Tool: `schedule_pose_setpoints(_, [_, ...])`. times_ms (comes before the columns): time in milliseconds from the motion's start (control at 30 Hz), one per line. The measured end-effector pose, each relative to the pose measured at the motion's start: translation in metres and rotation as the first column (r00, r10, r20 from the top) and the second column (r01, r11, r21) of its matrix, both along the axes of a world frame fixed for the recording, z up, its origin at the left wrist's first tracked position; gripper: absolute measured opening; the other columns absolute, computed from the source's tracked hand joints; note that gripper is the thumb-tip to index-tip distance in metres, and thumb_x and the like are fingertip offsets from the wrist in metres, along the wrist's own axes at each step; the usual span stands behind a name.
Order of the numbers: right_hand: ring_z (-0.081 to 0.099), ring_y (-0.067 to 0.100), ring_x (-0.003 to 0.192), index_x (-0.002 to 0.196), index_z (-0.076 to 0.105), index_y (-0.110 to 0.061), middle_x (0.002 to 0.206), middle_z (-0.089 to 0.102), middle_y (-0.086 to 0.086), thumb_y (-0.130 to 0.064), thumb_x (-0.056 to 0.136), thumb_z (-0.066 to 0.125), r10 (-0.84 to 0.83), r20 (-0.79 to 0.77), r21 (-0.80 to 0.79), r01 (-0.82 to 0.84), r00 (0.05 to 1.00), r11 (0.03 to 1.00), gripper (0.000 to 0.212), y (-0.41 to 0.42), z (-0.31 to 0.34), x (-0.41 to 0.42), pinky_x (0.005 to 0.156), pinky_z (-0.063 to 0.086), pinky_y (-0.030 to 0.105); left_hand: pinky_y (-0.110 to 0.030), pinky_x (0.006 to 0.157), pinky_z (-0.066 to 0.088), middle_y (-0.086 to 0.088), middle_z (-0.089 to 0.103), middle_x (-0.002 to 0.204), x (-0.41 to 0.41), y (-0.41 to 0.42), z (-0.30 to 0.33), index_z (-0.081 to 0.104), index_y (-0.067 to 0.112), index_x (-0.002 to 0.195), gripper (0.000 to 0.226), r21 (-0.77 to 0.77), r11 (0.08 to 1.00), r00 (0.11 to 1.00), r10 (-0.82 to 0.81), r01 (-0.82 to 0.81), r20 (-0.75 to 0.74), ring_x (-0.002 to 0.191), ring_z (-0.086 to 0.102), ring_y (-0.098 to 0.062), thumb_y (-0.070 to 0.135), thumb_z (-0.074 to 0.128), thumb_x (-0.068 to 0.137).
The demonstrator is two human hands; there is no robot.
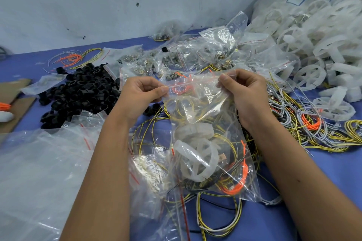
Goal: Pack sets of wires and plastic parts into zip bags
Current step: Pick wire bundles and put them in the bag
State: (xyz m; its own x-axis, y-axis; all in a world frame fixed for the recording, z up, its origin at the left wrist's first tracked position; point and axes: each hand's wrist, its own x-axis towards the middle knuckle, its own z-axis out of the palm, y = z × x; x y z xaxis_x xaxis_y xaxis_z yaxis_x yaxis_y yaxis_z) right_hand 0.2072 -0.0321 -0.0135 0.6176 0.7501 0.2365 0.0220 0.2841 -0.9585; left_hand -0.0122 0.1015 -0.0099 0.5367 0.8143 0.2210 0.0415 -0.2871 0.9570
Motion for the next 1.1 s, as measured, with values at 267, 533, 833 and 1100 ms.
schedule_pose_setpoints(267, [0.062, 0.019, 0.073, 0.080, 0.072, -0.008, 0.074, 0.071, 0.008, -0.006, 0.093, 0.071, 0.010, -0.031, 0.021, -0.010, 0.999, 1.000, 0.014, 0.002, -0.001, 0.001, 0.072, 0.052, 0.026, -0.017, 0.063, 0.048, 0.004, 0.073, 0.065, 0.002, 0.002, 0.000, 0.074, 0.010, 0.076, 0.015, 0.035, 0.998, 0.998, 0.042, -0.044, 0.056, 0.058, 0.058, -0.004, 0.002, 0.073, 0.090])
schedule_pose_setpoints(533, [0.070, 0.021, 0.075, 0.093, 0.073, -0.010, 0.085, 0.072, 0.007, -0.020, 0.094, 0.071, 0.241, -0.081, 0.056, -0.237, 0.967, 0.970, 0.010, -0.006, 0.008, -0.002, 0.065, 0.060, 0.035, -0.024, 0.056, 0.042, 0.000, 0.063, 0.061, 0.019, -0.003, 0.008, 0.073, 0.017, 0.069, 0.029, -0.153, 0.976, 0.941, 0.192, -0.153, 0.278, 0.058, 0.048, -0.016, 0.009, 0.067, 0.097])
schedule_pose_setpoints(833, [0.064, -0.001, 0.071, 0.097, 0.070, -0.044, 0.079, 0.071, -0.016, -0.035, 0.081, 0.085, 0.617, 0.398, -0.366, -0.499, 0.679, 0.786, 0.024, -0.013, 0.014, -0.026, 0.067, 0.049, 0.011, -0.026, 0.058, 0.043, 0.007, 0.053, 0.056, 0.032, 0.002, 0.014, 0.058, 0.018, 0.064, 0.036, -0.414, 0.841, 0.684, 0.530, -0.348, 0.502, 0.055, 0.046, -0.008, 0.012, 0.068, 0.099])
schedule_pose_setpoints(1100, [0.057, 0.016, 0.060, 0.083, 0.065, 0.004, 0.065, 0.065, 0.014, -0.001, 0.090, 0.074, 0.357, 0.344, -0.277, -0.269, 0.869, 0.922, 0.012, -0.002, 0.005, -0.030, 0.057, 0.044, 0.028, -0.029, 0.056, 0.051, 0.001, 0.071, 0.075, 0.016, 0.013, 0.017, 0.066, 0.014, 0.091, 0.022, -0.415, 0.861, 0.899, 0.397, -0.294, 0.187, 0.058, 0.064, -0.015, 0.031, 0.062, 0.103])
